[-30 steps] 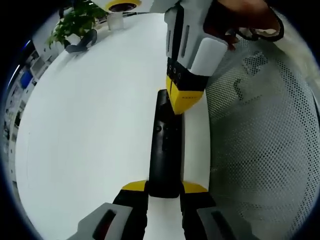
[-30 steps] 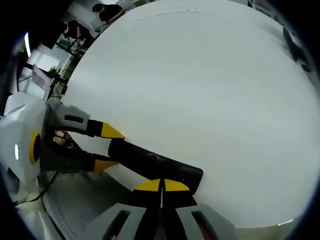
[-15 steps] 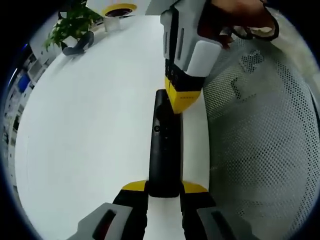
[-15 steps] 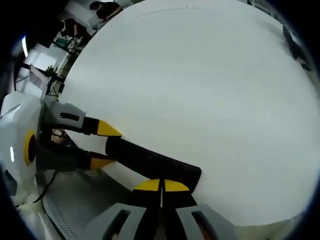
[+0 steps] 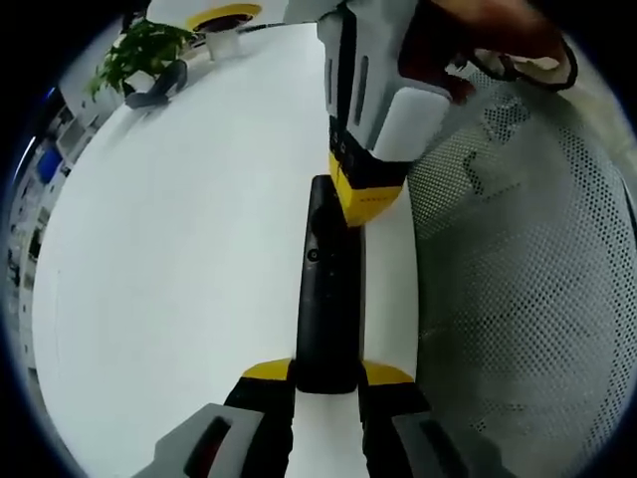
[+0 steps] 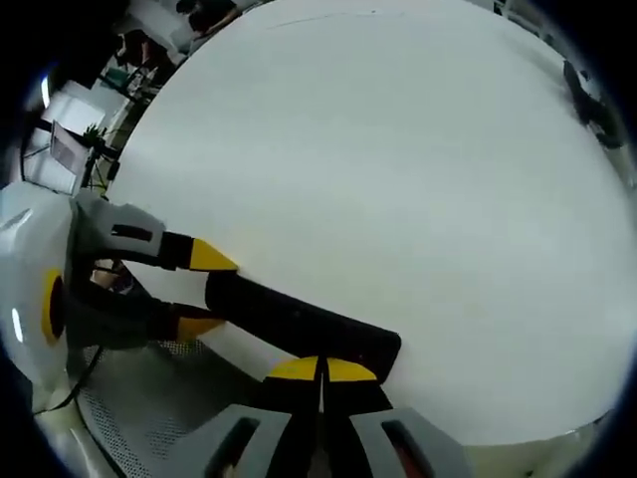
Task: Press the specified remote control buttons in sequence, fully releasing each button before pressing the next.
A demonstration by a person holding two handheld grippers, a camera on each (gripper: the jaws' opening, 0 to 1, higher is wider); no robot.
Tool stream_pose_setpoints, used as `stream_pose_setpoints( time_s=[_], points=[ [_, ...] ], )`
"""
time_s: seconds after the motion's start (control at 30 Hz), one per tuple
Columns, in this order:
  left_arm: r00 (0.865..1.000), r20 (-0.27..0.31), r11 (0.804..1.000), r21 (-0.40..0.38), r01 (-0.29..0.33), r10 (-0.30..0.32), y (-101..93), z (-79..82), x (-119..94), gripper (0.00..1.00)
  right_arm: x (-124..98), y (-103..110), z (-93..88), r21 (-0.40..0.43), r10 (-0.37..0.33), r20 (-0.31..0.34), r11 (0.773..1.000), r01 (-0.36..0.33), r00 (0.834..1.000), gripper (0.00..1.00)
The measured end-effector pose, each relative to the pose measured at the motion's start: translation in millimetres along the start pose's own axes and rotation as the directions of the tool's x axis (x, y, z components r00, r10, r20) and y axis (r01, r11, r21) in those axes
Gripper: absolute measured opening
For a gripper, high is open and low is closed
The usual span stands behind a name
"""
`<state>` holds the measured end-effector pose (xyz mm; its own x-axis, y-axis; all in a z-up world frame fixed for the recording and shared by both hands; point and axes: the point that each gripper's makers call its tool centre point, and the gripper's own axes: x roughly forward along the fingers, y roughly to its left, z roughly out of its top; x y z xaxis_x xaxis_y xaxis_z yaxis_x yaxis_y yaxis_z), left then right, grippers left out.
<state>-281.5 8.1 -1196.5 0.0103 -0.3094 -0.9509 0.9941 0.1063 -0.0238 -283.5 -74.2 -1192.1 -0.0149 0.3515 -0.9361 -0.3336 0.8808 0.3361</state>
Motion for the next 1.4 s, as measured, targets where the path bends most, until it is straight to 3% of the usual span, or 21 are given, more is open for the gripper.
stream_pose_setpoints(
  time_s=[0.27, 0.47, 0.83, 1.1, 1.4],
  points=[
    [1.0, 0.001, 1.0, -0.008, 0.004, -0.004, -0.4, 0.2, -0.3, 0.22, -2.9, 1.7, 0.3, 0.01, 0.027, 0.026, 1.0, -0.027, 0.999, 0.0],
    [1.0, -0.007, 1.0, -0.004, -0.003, 0.003, -0.6, 0.3, -0.2, 0.22, -8.3, 5.4, 12.7, 0.022, 0.032, 0.072, 0.999, -0.033, 0.997, 0.0],
    [1.0, 0.0, 1.0, -0.01, -0.005, 0.005, 0.0, 0.5, -0.1, 0.23, -0.3, 4.3, 16.0, 0.023, 0.037, 0.039, 0.999, -0.037, 0.999, 0.0],
    [1.0, 0.005, 1.0, -0.005, 0.01, -0.01, 0.9, 1.3, 0.2, 0.22, -0.1, 3.9, 15.6, -0.028, 0.002, 0.039, 1.0, -0.001, 0.999, 0.0],
    [1.0, 0.013, 1.0, 0.002, 0.026, -0.026, 0.7, 1.0, 0.0, 0.22, 0.2, 1.6, 16.2, 0.036, 0.047, 0.054, 0.998, -0.049, 0.997, 0.0]
  ],
)
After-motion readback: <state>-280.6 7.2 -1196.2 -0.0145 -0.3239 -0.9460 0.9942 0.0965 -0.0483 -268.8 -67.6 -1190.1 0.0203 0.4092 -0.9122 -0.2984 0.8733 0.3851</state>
